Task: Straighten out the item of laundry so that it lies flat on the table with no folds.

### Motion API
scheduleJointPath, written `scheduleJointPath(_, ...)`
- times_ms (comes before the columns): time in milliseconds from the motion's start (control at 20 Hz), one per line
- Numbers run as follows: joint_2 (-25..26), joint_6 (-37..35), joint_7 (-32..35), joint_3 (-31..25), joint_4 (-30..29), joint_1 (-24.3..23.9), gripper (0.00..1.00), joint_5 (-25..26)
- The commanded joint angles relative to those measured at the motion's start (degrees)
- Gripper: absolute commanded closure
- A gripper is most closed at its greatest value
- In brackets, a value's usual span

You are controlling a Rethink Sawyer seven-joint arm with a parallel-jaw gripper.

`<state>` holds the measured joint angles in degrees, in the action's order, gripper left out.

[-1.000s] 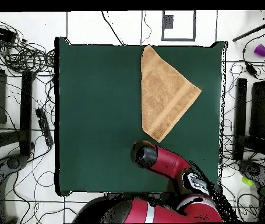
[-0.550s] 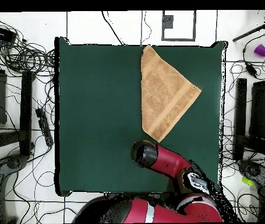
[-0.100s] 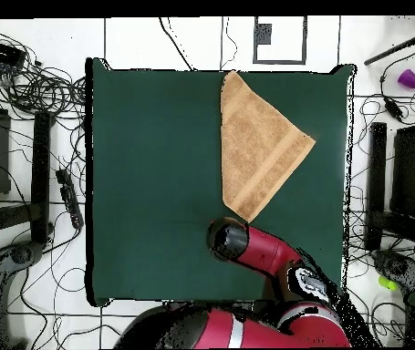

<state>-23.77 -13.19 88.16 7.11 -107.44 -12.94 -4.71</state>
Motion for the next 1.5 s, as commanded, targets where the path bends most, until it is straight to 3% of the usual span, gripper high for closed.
scheduleJointPath(50, 10.8, 3.6, 8.3, -1.1, 6.6, -2.0, 0.00, 0.6)
scheduleJointPath(150, 11.4, -0.3, 7.8, -0.1, 7.8, -1.2, 0.00, 0.3)
scheduleJointPath(500, 11.4, -2.2, 10.8, 0.0, 9.2, -0.6, 0.00, -2.0)
scheduleJointPath(850, 7.7, -8.5, 12.1, -3.0, 11.1, -2.4, 0.00, -5.1)
scheduleJointPath(1150, -2.7, -0.8, 16.1, -3.8, 1.9, 0.4, 0.00, -5.6)
scheduleJointPath(1350, -12.1, 2.9, 19.1, -9.6, -9.6, -1.9, 0.00, -7.7)
scheduleJointPath(1500, -15.6, 2.7, 20.5, -11.1, -14.1, -2.0, 0.00, -10.1)
